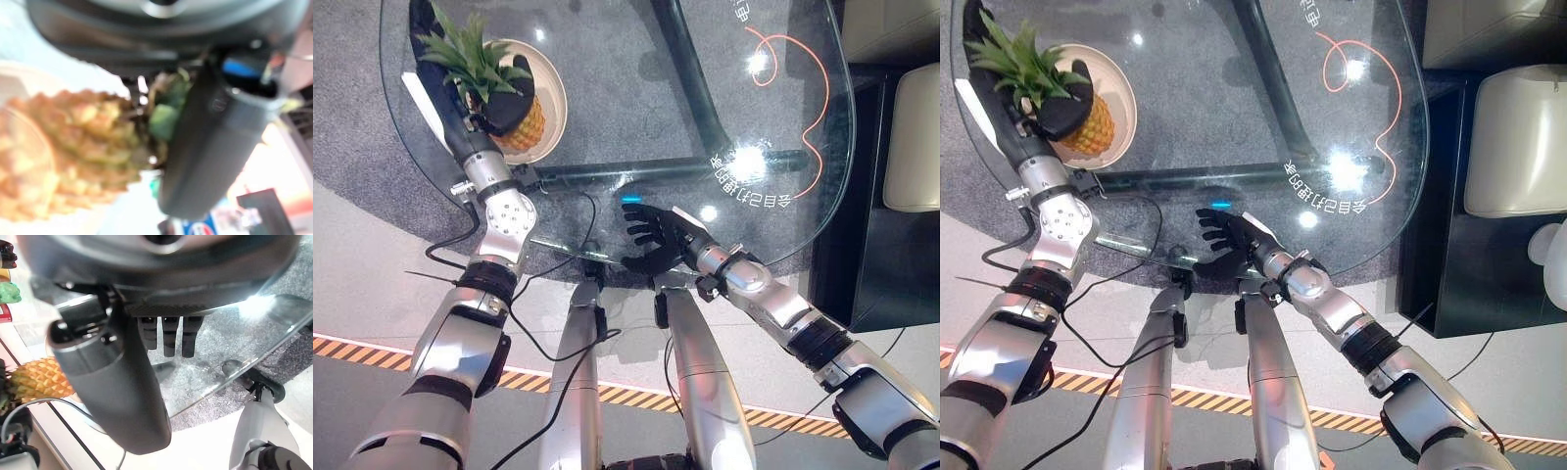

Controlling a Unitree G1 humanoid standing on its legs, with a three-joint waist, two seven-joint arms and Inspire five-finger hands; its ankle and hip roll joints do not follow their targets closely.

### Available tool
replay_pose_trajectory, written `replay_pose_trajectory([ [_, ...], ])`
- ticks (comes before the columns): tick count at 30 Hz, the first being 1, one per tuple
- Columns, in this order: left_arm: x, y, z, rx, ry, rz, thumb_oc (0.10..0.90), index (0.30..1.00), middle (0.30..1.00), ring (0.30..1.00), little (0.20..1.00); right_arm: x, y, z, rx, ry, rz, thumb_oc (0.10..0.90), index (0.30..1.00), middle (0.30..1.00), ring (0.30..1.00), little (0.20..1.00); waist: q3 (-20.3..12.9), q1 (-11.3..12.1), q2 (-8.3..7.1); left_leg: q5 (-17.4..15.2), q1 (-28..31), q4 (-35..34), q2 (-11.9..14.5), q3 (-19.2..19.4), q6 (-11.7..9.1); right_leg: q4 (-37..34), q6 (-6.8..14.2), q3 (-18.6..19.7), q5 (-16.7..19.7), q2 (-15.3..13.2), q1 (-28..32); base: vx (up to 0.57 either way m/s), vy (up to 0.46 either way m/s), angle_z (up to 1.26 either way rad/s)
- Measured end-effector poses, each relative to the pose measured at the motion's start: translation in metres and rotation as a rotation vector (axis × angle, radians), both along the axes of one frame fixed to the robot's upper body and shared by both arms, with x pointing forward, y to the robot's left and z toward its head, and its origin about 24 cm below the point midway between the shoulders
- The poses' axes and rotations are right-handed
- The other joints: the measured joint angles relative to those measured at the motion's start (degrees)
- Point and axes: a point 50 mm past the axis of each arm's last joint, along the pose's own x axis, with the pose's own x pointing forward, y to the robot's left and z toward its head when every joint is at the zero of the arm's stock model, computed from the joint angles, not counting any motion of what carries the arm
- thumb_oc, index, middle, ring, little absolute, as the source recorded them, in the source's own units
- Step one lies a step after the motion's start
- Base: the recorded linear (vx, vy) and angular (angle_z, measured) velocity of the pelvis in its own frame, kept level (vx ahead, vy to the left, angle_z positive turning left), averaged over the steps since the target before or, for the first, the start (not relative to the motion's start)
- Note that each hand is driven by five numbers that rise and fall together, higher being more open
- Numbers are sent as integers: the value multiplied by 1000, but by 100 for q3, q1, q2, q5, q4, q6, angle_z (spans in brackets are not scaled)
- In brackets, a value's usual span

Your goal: Pick up the fruit to the plate

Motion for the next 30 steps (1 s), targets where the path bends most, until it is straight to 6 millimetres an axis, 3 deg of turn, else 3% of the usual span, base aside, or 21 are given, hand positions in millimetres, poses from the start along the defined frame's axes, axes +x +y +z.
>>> replay_pose_trajectory([
  [10,2,8,-29,-22,157,-61,800,900,900,900,900,-7,4,-16,2,38,1,800,900,900,900,900,1,67,1,60,398,-303,2,-14,-70,-169,-27,-16,9,-4,333,-8,-20,1],
  [30,4,23,-59,-207,325,-197,800,900,900,900,900,-11,3,-23,-8,56,-3,800,900,900,900,900,2,155,45,101,976,-592,18,-1,-60,-348,-67,-21,-14,3,857,0,0,0],
])
